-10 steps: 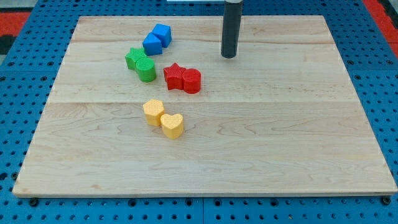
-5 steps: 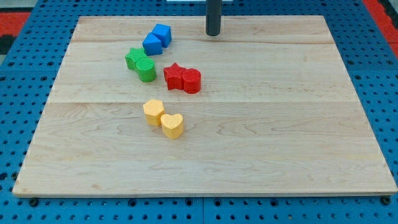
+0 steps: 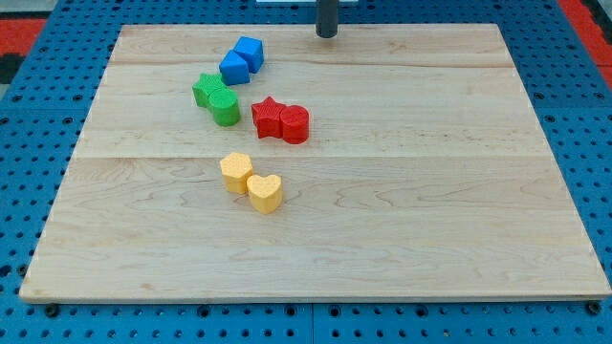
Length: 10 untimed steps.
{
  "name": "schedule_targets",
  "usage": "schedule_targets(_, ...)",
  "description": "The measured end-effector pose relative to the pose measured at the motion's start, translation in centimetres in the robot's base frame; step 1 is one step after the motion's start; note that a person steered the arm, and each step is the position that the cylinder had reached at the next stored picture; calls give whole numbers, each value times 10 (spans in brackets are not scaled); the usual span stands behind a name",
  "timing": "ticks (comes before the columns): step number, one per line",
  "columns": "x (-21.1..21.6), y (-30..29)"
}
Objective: Nudge the blue triangle right a bit
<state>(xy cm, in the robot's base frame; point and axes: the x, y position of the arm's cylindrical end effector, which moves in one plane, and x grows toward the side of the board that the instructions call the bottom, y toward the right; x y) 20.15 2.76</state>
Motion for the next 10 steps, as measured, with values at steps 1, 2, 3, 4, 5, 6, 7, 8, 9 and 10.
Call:
schedule_targets(1, -8, 0)
schedule_targets(2, -8, -3)
schedule_targets(3, -7, -20)
schedule_targets(4, -7, -86)
schedule_targets(5, 15, -142)
schedule_targets(6, 61, -153)
schedule_targets(7, 85, -164)
schedule_targets(8, 93, -157)
schedule_targets(9, 94, -142)
schedule_targets(10, 108, -140)
